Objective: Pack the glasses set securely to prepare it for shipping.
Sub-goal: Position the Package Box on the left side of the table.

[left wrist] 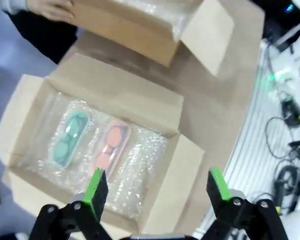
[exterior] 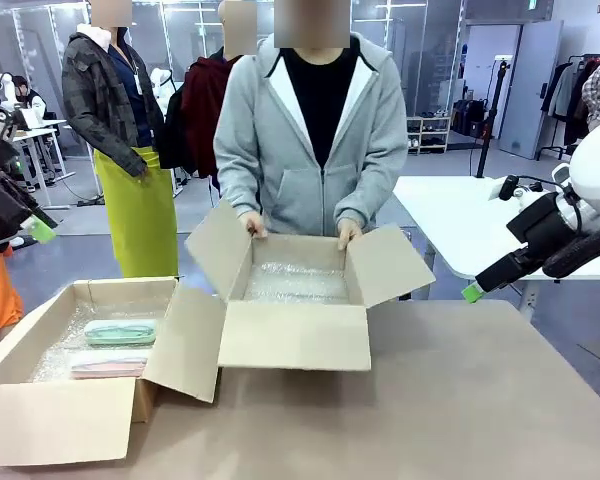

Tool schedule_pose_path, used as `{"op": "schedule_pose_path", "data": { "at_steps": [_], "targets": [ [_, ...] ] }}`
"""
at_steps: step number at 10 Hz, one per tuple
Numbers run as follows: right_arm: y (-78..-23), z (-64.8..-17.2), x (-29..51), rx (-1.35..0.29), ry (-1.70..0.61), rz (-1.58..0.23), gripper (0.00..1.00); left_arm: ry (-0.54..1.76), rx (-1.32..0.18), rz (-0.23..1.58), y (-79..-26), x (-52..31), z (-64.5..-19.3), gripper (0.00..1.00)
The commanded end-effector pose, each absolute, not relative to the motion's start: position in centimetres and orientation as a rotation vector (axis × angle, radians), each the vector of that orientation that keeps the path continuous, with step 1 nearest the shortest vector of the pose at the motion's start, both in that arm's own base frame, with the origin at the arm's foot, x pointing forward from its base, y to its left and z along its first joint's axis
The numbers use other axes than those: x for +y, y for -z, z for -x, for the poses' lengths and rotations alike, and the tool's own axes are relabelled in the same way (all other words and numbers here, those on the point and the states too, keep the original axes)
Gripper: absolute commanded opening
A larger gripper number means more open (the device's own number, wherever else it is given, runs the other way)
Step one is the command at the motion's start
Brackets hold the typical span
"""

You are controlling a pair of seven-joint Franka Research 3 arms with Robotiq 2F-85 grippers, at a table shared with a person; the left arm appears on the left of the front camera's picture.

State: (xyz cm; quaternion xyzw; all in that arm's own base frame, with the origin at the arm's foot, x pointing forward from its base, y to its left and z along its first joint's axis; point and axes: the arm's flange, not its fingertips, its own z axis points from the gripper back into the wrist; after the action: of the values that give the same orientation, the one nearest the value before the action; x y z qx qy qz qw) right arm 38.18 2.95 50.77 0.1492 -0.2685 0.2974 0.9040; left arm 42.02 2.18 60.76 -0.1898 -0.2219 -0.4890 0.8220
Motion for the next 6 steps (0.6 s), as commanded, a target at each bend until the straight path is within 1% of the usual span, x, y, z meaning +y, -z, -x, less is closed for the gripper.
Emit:
{"op": "schedule_pose_path", "data": {
  "at_steps": [1, 2, 3, 6],
  "targets": [
    [-50.9, -38.2, 3.1, -0.551, -0.612, -0.305, 1.0, 1.067, -0.503, 0.335, -58.8, 1.6, -41.0, 1.0],
    [-50.9, -38.2, 3.1, -0.551, -0.612, -0.305, 1.0, 1.058, -0.509, 0.342, -58.6, 1.5, -40.9, 1.0],
    [-50.9, -38.2, 3.1, -0.551, -0.612, -0.305, 1.0, 1.061, -0.479, 0.375, -60.2, 1.4, -41.6, 1.0],
    [-50.9, -38.2, 3.1, -0.551, -0.612, -0.305, 1.0, 1.061, -0.479, 0.375, -60.2, 1.4, -41.6, 1.0]
  ]
}}
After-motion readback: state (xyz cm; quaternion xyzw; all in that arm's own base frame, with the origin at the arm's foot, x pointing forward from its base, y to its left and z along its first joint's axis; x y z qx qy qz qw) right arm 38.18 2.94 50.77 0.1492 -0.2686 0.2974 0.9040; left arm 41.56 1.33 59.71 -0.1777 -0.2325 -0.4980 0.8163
